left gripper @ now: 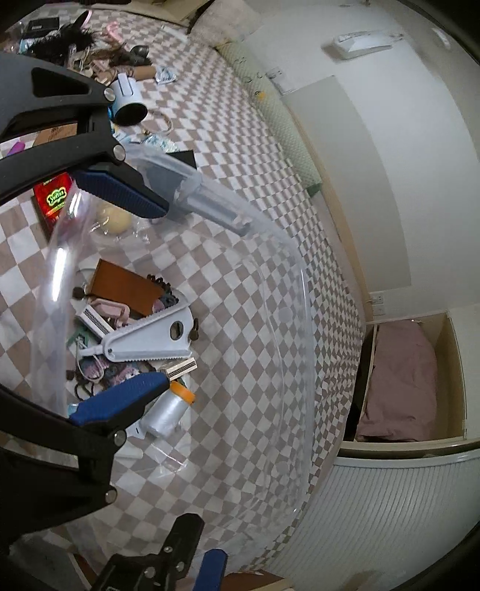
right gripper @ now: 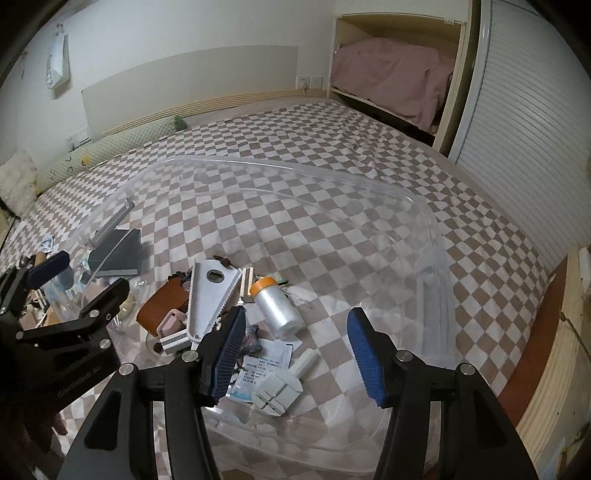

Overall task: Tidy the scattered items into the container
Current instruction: 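Raise both open grippers up out of the clear box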

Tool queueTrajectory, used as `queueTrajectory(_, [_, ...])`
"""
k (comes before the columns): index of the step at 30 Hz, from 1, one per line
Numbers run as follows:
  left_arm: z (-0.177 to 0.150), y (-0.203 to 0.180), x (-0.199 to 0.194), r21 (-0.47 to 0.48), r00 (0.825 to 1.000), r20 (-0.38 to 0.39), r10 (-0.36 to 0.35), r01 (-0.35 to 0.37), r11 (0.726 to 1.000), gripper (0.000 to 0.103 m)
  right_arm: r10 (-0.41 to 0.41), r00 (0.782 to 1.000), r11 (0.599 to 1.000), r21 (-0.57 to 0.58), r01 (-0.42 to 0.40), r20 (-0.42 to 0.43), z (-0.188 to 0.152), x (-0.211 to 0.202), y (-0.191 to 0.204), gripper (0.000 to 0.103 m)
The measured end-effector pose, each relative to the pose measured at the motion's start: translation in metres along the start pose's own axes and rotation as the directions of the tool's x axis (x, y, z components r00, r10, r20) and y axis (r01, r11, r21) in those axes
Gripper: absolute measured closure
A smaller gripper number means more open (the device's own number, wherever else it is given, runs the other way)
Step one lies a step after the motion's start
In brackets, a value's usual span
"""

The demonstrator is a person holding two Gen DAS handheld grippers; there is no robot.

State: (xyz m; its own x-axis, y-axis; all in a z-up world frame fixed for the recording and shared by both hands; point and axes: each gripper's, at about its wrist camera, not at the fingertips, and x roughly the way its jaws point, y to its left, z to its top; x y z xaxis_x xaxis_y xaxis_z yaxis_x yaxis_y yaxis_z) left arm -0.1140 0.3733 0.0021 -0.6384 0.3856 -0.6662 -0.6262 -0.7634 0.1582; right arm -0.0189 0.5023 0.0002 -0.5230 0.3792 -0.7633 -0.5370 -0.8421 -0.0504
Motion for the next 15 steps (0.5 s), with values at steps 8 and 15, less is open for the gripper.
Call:
queueTrajectory(8, [-0.011,0.014,-0.018,-0.053,0.997,0.033,-0.073,0.074,0.996,0.017,-0.02,1.0,1.0,0.003,0.02,0.023,-0.011,-0.008,-0.001,0.045])
queueTrajectory(15, [-0.013,0.036,-0.045,-0.108,0.991,0.075,-0.109,0.117,0.987,0.017,0.001,0.996,1.0,0.002,-0.001,0.086,-0.017,-0.025,0.003,0.045])
